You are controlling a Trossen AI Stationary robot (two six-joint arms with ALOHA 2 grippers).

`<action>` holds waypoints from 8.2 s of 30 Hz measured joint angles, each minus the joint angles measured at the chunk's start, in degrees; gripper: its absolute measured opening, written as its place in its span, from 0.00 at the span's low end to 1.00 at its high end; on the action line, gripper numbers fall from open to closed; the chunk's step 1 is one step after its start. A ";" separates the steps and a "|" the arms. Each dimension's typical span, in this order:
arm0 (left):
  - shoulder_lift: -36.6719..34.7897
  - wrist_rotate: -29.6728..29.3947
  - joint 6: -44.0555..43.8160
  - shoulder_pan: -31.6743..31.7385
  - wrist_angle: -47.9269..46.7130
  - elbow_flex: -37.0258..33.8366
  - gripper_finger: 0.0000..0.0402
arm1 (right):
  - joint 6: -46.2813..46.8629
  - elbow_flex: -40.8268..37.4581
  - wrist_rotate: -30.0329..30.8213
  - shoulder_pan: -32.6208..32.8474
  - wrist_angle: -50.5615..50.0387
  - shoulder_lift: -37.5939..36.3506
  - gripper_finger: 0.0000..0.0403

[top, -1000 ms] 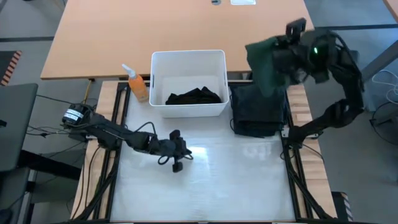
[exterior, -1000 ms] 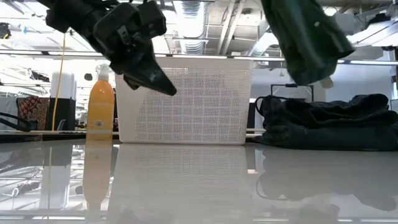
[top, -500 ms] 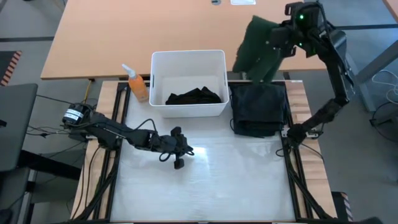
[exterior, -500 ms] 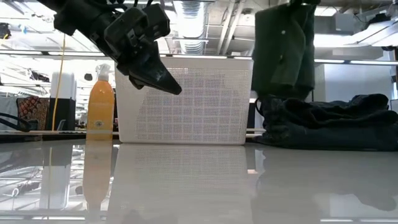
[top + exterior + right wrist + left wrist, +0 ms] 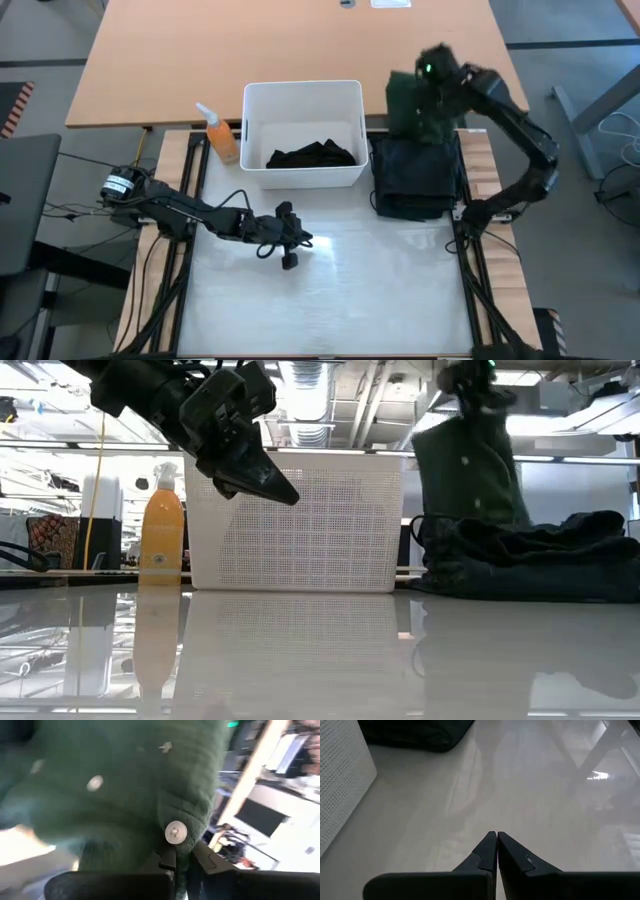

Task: Fold laundry
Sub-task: Stack the green polo on top of the black shorts, then remove the black shirt from the white bin, then fold the black shirt

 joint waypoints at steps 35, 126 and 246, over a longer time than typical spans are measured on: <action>0.00 1.88 -2.84 -0.09 3.21 0.00 0.00 | 77.25 -51.55 -4.43 57.68 -20.17 -10.06 0.44; 0.02 1.28 -2.46 -5.85 -4.66 0.00 0.00 | 68.09 -10.15 -28.88 23.07 38.29 9.78 0.30; 11.63 -32.27 53.99 -32.62 16.75 11.41 0.47 | 94.21 -13.94 -18.51 83.92 47.56 16.40 0.06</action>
